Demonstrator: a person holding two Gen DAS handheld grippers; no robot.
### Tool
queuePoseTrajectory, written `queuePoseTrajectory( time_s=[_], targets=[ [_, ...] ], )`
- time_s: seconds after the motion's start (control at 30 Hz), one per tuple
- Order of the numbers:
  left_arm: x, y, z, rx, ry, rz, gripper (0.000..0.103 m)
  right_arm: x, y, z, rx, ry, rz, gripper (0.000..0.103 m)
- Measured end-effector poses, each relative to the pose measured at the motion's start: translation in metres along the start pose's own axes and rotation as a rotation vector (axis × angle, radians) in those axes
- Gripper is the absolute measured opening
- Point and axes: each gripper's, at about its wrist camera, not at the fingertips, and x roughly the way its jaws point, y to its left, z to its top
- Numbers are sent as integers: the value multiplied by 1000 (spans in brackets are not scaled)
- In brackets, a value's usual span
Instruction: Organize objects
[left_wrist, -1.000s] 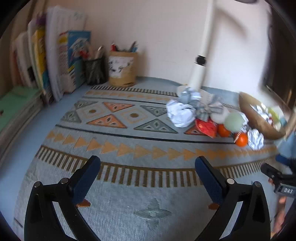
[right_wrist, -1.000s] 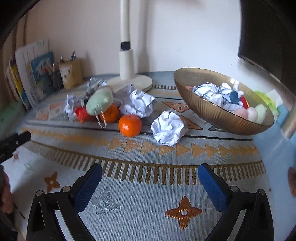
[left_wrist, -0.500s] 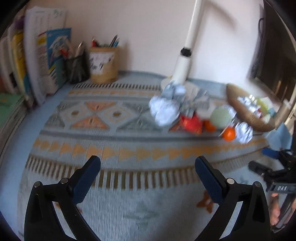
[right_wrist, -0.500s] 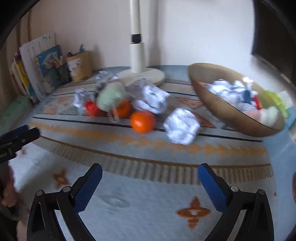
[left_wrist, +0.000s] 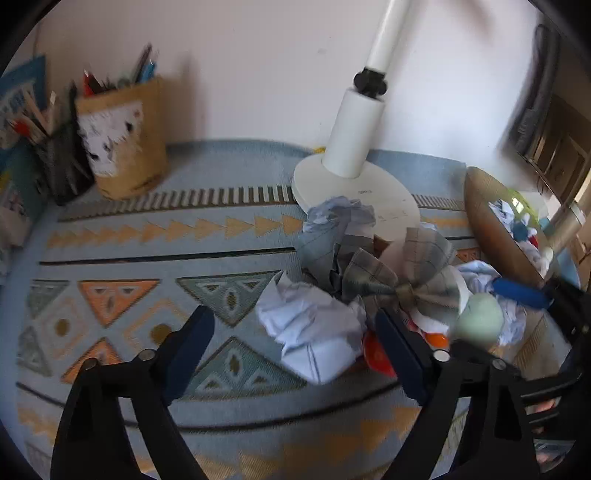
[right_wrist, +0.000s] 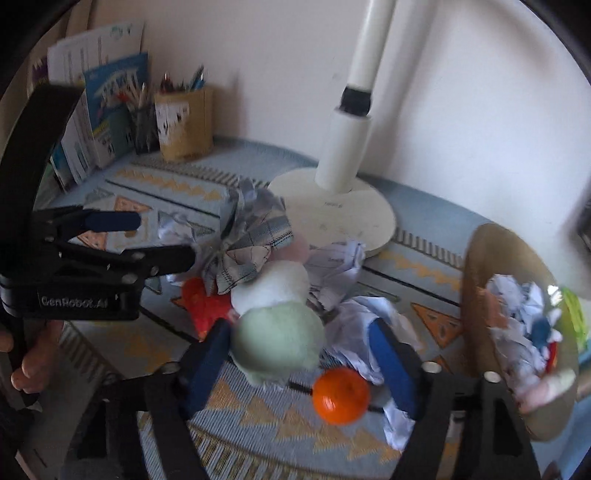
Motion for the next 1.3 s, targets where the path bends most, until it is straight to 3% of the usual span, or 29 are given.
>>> queuePoseTrajectory(
  time_s=[0.03, 0.07, 0.1, 0.27, 0.37, 0.43, 0.5, 0.63, 0.77, 0.83, 0.87, 0.9, 0.97, 1.07, 1.2, 1.23, 1.3],
  targets=[
    [5, 0, 1, -10, 13, -29, 66, 3, 0, -1, 1, 9, 12, 45],
    [8, -1, 0, -19, 22, -75, 54, 8, -1, -2, 4, 24, 20, 45],
    [8, -2, 0, -26, 18, -97, 50, 7, -2, -3, 11, 18, 21, 44],
    [-20, 2, -4, -39, -22, -99, 48, -28, -17, -10, 110, -59, 68, 43],
    [-59, 14, -16, -95, -74, -145, 48, -68, -31, -28, 169, -119, 82, 43],
    [-85, 19, -31, -124, -115, -153, 48, -90, -37, -46, 211, -149, 143, 43],
    [-102, 23, -50, -150, -137, -135, 48, -106, -44, -77, 289, -161, 244, 44],
    [-100, 32, -91, -234, -132, 41, 48, -100, -33, -118, 334, -90, 205, 44],
    [-91, 42, -112, -312, -154, 97, 48, -77, -22, -144, 402, 43, 267, 46],
    [-102, 40, -117, -310, -214, 121, 49, -74, -18, -149, 396, 79, 283, 59],
    [-106, 40, -120, -309, -242, 139, 50, -73, -17, -151, 397, 95, 295, 74],
    [-105, 40, -121, -318, -246, 163, 50, -71, -18, -151, 401, 101, 310, 82],
    [-99, 41, -119, -332, -224, 209, 50, -71, -18, -150, 417, 96, 332, 85],
    [-98, 37, -119, -302, -228, 218, 50, -67, -11, -136, 370, 96, 274, 85],
    [-102, 27, -120, -241, -260, 236, 50, -50, 9, -126, 258, 142, 131, 83],
    [-102, 25, -120, -227, -265, 244, 50, -49, 13, -126, 249, 131, 100, 79],
    [-103, 23, -121, -214, -267, 249, 50, -48, 19, -124, 210, 105, 52, 52]
  ],
)
